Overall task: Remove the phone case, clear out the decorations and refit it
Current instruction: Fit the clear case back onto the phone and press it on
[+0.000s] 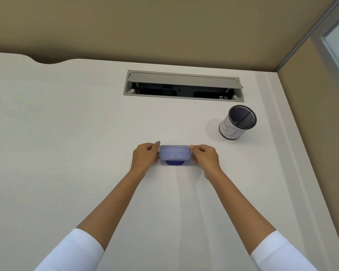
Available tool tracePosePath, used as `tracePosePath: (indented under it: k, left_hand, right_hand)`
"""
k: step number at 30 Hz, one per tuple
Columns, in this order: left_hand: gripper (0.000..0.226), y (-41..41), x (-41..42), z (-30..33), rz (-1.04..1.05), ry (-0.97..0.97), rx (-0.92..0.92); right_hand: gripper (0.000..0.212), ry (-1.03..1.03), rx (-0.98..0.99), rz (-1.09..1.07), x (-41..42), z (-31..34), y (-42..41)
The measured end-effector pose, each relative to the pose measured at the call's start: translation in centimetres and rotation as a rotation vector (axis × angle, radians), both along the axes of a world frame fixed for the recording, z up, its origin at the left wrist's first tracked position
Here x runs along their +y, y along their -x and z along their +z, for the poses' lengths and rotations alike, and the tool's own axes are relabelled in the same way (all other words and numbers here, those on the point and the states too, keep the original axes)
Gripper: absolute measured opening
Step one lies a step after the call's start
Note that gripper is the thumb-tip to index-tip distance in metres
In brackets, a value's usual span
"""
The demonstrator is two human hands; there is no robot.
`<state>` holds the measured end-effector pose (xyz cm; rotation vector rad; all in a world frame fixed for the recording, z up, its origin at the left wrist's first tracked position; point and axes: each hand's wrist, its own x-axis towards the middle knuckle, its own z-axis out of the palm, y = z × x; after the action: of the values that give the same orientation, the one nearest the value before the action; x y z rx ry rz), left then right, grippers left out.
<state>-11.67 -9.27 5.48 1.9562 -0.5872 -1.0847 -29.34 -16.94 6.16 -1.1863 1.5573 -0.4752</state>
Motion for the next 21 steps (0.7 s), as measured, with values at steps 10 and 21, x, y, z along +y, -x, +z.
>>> tracePosePath:
  k: [10, 21]
  left_hand:
    - [0.021, 0.1, 0.2, 0.7, -0.118, 0.010, 0.152]
    - [0.018, 1.6, 1.8, 5.1, -0.078, 0.298, 0.233]
  right_hand:
    - [0.010, -0.167, -0.261, 0.069, 0.2, 0.7, 0.9]
    - [0.024, 0.040, -0.470, 0.050, 1.4, 3.8, 2.7]
